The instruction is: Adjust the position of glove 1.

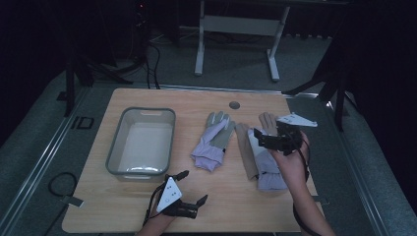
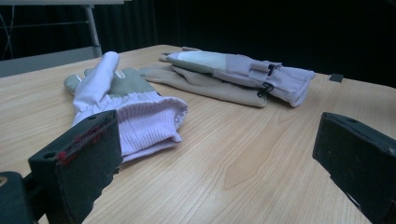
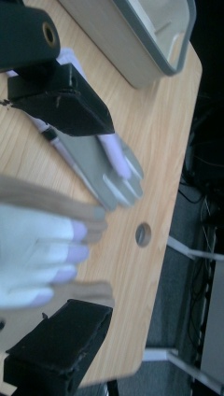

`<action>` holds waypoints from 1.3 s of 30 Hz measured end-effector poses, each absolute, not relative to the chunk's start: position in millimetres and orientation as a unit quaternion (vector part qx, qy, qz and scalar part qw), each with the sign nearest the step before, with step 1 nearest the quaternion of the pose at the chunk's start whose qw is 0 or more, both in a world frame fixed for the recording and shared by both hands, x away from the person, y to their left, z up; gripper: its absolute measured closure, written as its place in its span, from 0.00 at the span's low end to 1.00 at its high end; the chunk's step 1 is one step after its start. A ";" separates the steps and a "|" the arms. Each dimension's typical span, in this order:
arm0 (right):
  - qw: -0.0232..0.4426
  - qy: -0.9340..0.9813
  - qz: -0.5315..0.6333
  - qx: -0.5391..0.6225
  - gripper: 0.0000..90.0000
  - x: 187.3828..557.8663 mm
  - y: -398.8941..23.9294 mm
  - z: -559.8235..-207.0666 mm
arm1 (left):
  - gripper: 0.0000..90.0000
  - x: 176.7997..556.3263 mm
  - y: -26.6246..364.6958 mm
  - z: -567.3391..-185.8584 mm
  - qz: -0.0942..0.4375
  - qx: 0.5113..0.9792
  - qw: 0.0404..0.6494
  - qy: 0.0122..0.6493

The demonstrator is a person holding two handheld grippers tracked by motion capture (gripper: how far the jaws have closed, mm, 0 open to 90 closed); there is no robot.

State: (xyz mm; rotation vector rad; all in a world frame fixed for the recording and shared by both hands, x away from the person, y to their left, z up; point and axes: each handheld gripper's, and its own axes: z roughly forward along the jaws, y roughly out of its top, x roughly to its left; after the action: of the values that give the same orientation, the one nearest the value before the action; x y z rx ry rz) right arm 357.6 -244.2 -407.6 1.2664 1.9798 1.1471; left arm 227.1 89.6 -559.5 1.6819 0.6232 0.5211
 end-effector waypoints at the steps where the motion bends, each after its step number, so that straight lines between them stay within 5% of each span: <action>1: 0.259 0.732 0.424 0.466 0.12 358.9 -240.1 -408.9 | 0.02 227.4 89.7 -559.5 0.223 0.725 0.595 0.268; 30: 0.167 0.761 0.374 0.503 0.22 426.5 -112.5 -495.9 | 0.02 226.3 88.5 -559.5 0.221 0.729 0.595 0.257; 39: 0.190 0.774 0.315 0.516 0.21 441.2 -101.0 -534.3 | 0.02 225.1 87.9 -559.6 0.223 0.727 0.596 0.257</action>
State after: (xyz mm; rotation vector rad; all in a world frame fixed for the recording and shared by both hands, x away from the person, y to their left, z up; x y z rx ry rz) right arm 441.2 -101.0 -534.3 1.4496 2.1759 0.8848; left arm 225.1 87.9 -559.6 1.6893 0.5973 0.5188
